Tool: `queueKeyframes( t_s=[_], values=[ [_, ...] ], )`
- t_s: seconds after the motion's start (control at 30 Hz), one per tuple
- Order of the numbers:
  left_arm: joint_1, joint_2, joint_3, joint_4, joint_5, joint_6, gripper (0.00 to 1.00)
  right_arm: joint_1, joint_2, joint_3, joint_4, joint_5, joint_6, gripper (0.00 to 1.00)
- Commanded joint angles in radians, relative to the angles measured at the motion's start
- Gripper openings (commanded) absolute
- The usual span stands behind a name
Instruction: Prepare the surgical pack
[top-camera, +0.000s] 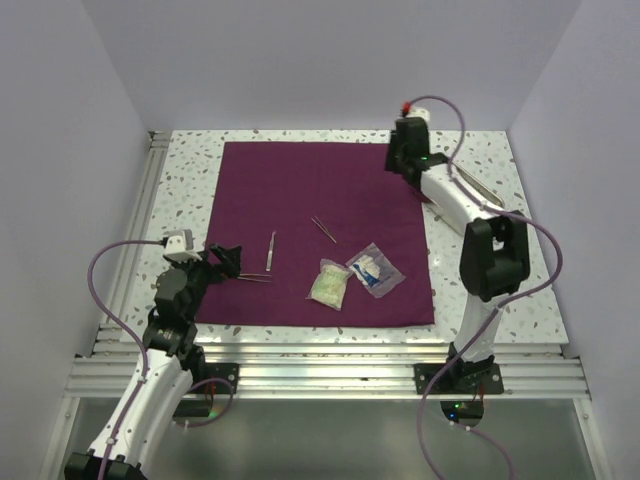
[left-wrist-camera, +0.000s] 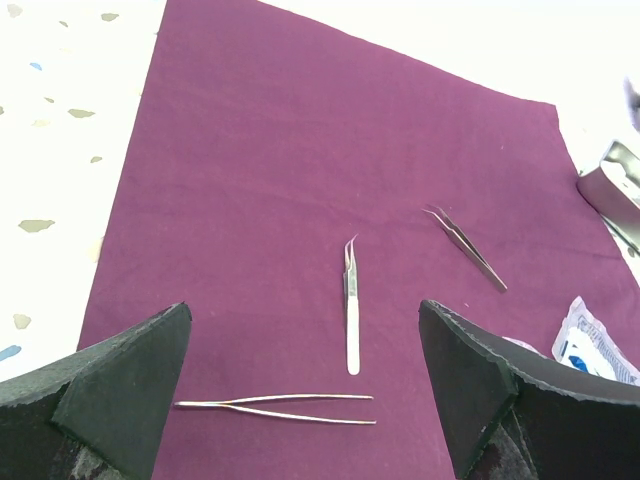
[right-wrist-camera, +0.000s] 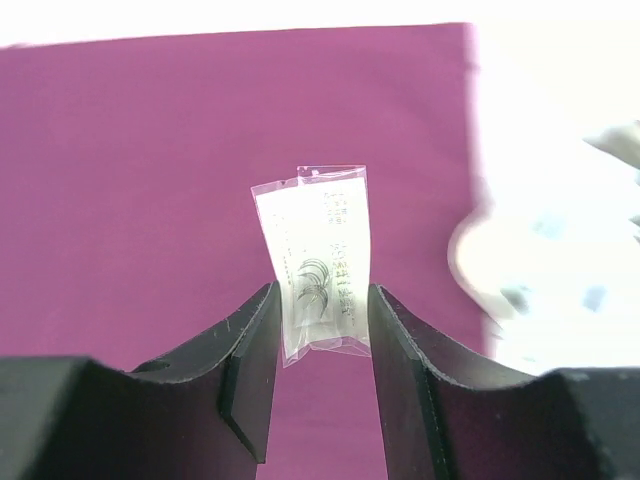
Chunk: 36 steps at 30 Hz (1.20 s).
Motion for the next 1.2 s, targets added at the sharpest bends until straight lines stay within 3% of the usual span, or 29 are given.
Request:
queueKeyframes(
  t_s=[0.0,0.27,0.6,0.7,0.87,0.97,1.17],
  values=[
    [-0.004,-0.005,0.031,0.029,0.015,-0.007,1.00,-0.147,-0.118,-0.109,0.050,0.086,0.205,0.42],
    [-0.004,0.001,0.030,0.037,0.015,-0.008,1.00,-0.373,-0.135,-0.225,0.041,0.083,0.360,0.39],
    [-0.004,0.003,0.028,0.037,0.015,-0.007,1.00,-0.418,-0.041,-0.164,-0.004,0.120,0.452,0.38],
    [-0.004,0.004,0.028,0.037,0.011,-0.007,1.00,-0.416,-0.023,-0.155,-0.009,0.112,0.457,0.46],
    [-0.004,0.009,0.028,0.040,0.011,-0.005,1.00,-0.418,-0.026,-0.153,-0.015,0.117,0.452,0.76],
    [-0.004,0.010,0.028,0.042,0.009,-0.005,1.00,-0.418,-0.069,-0.162,-0.004,0.117,0.432,0.81],
    [-0.004,0.006,0.030,0.040,0.015,-0.007,1.00,-0.406,-0.211,-0.228,-0.036,0.017,0.355,0.82]
  ],
)
